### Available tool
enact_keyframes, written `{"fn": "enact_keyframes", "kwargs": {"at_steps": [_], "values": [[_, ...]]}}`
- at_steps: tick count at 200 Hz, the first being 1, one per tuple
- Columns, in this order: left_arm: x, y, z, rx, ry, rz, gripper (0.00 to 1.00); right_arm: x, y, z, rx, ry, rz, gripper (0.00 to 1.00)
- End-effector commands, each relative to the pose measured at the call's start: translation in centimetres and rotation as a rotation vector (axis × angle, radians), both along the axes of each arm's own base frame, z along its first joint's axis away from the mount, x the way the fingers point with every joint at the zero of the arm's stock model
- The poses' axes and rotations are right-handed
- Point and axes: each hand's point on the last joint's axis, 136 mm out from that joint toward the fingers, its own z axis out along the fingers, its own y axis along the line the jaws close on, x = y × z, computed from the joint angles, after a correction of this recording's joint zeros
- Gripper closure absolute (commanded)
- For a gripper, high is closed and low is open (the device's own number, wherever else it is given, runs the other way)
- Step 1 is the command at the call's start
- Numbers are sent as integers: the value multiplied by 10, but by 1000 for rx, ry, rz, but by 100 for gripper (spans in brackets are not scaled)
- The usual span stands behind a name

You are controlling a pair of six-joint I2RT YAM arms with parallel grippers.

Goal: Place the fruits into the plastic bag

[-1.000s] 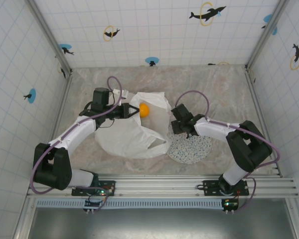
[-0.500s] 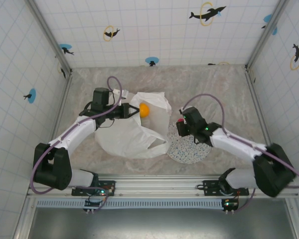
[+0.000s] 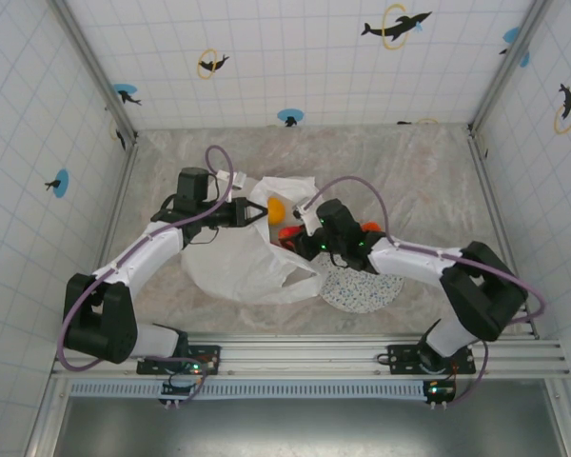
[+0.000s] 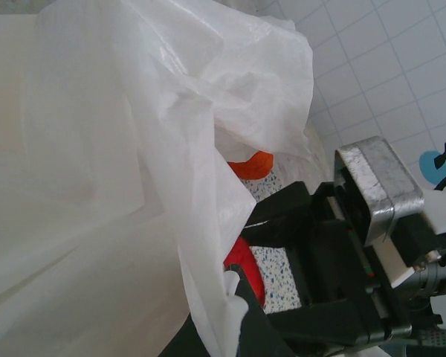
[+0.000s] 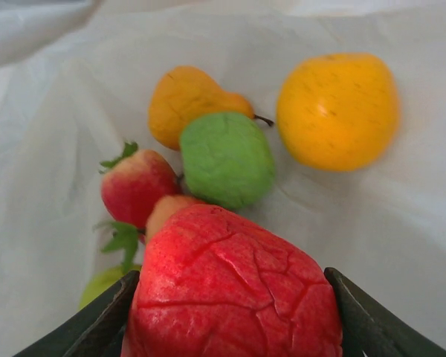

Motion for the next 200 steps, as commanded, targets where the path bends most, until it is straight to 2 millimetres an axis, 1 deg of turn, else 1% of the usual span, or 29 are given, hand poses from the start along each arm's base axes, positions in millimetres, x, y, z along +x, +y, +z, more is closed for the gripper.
{"fn": "enact_keyframes", "kwargs": {"at_steps": [1,16,27,47,81,99,121,136,180,200], "values": [[0,0,17,-37,-40,-8,100,18,25,19,108,-36,-37,49],[1,1,17,-33,-44,1,100,26,32,15,165,11,-104,49],[1,1,19,-34,-51,2,100,34,34,12,207,40,-183,49],[0,1,21,-37,-60,2,100,38,43,12,310,96,-261,48],[0,1,24,-42,-68,2,100,34,69,20,446,171,-263,45],[0,1,25,-43,-72,2,100,32,79,16,467,215,-261,40],[0,2,26,-41,-75,7,100,35,80,7,457,256,-271,33],[1,3,27,-34,-84,16,100,36,79,4,452,267,-267,28],[1,3,26,-31,-81,18,100,30,80,11,415,239,-209,17],[2,3,25,-27,-82,19,100,28,79,14,407,233,-189,15]]}}
